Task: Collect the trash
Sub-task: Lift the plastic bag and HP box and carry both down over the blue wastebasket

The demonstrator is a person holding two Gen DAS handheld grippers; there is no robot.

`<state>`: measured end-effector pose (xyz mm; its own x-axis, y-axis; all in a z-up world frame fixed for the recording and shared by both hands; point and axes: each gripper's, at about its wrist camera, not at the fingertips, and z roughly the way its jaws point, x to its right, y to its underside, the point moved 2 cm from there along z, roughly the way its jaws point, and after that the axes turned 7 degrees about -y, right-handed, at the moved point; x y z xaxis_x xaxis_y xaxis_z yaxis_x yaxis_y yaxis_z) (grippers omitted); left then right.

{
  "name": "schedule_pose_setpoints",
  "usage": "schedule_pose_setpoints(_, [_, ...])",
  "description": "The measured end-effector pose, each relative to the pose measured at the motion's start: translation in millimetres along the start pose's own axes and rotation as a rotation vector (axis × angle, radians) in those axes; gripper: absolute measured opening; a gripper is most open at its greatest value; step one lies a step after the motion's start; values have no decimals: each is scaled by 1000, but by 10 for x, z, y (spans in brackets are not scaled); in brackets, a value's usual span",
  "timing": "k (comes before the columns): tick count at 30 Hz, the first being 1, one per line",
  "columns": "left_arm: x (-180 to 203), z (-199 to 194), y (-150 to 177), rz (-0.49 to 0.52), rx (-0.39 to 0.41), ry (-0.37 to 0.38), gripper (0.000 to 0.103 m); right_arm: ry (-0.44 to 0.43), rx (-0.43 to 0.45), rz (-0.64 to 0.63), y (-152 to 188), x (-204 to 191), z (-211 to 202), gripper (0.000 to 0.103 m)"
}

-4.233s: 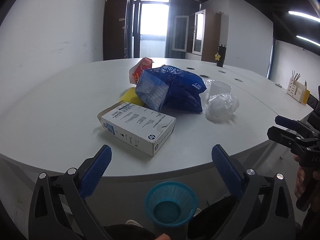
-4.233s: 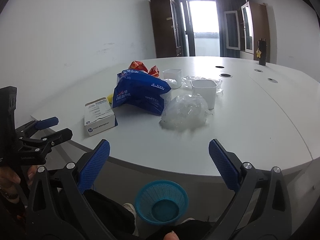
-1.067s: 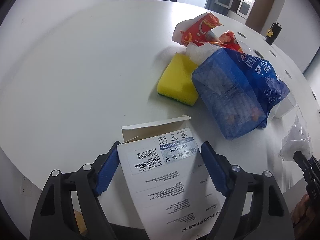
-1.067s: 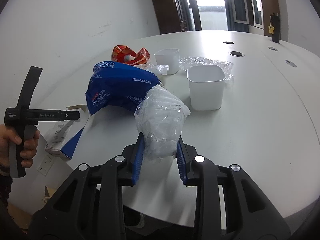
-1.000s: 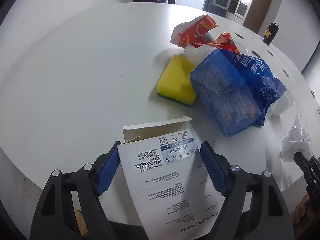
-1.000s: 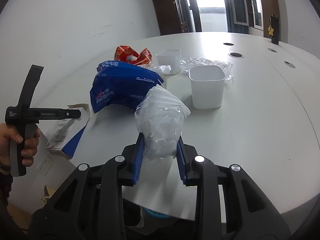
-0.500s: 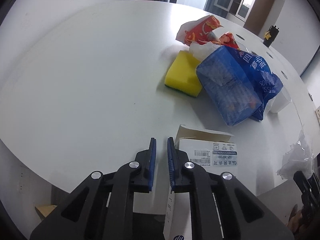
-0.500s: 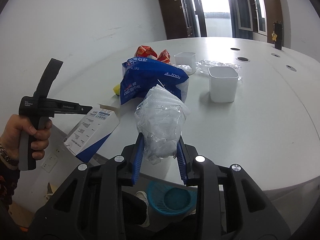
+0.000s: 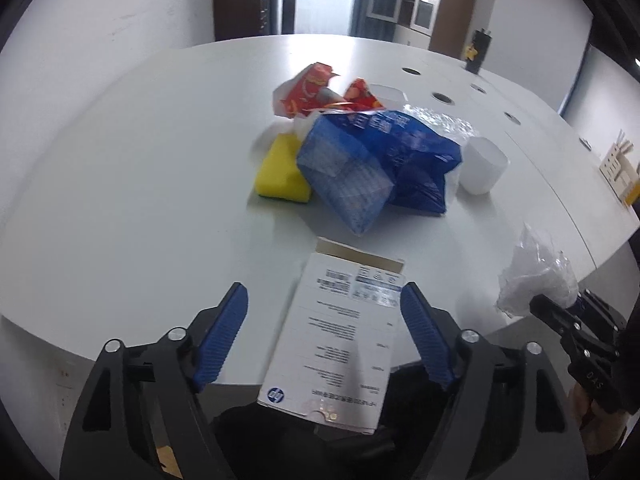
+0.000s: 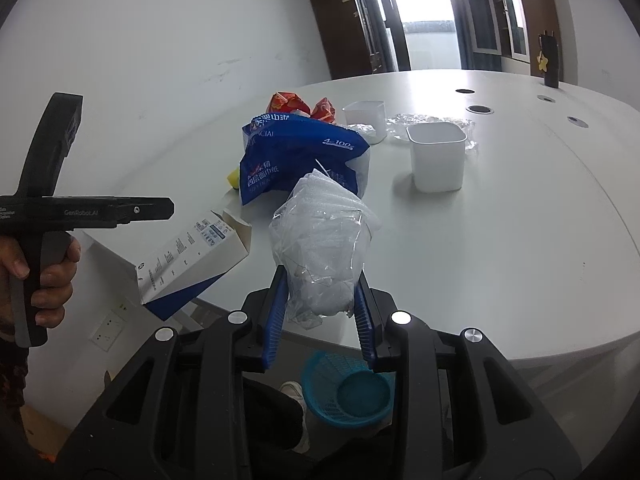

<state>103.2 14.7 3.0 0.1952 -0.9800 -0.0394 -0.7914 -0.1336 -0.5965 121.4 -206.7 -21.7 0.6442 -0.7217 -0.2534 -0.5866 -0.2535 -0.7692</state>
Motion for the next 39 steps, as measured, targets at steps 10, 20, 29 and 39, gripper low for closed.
schedule_pose_setpoints(10, [264, 305, 111, 215, -89, -4, 91, -13, 6, -21, 97, -23, -85, 30])
schedule_pose_setpoints(20, [108, 636, 168, 147, -153, -8, 76, -25, -22, -25, 199, -1, -21, 31])
schedule_pose_setpoints(29, [123, 394, 268, 126, -73, 2, 75, -26, -24, -41, 266, -77, -79, 31])
schedule_pose_setpoints(39, [352, -205, 806, 113, 83, 105, 75, -33, -52, -84, 551, -326, -198, 30])
